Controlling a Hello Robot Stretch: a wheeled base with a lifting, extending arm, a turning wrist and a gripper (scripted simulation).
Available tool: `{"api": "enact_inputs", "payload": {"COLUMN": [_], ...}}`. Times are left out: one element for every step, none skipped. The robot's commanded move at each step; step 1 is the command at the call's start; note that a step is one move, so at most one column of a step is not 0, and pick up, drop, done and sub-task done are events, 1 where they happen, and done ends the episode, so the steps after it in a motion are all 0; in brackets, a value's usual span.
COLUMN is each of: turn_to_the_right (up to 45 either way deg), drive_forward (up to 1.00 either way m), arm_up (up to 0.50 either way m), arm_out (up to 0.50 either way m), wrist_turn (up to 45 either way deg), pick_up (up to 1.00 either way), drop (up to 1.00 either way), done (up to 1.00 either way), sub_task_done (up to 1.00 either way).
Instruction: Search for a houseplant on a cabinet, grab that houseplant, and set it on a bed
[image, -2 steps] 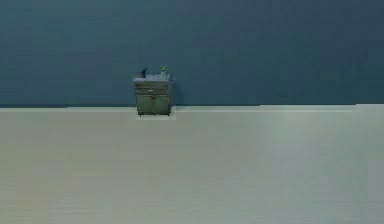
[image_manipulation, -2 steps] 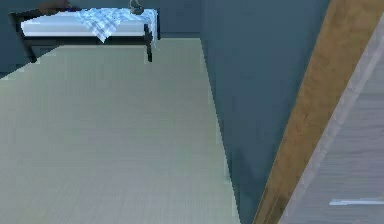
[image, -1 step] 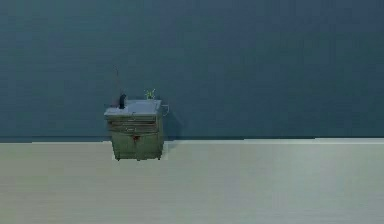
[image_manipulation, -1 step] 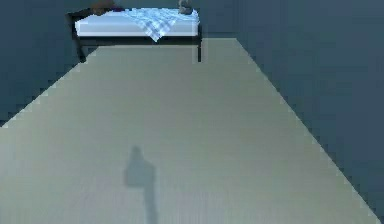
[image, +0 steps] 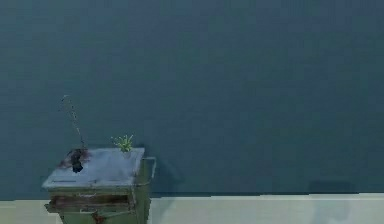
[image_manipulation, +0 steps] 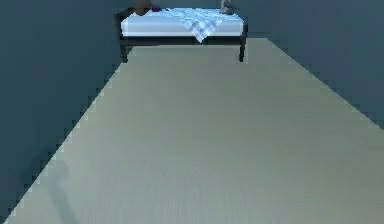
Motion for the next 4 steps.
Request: {"api": "enact_inputs", "payload": {"turn_to_the_right": [9.0,0.0,-45.0,-45.0], "drive_forward": [0.0,0.25,0.0,0.0], "arm_up": [0.0,0.0,0.0,0.0], "arm_out": [0.0,0.0,0.0,0.0], "wrist_turn": [0.0,0.0,0.0,0.0], "pick_up": [0.0,0.0,0.0,0.0], "drop": [0.0,0.0,0.0,0.0], "done": [0.0,0.0,0.0,0.0], "sub_task_done": [0.0,0.0,0.0,0.0]}}
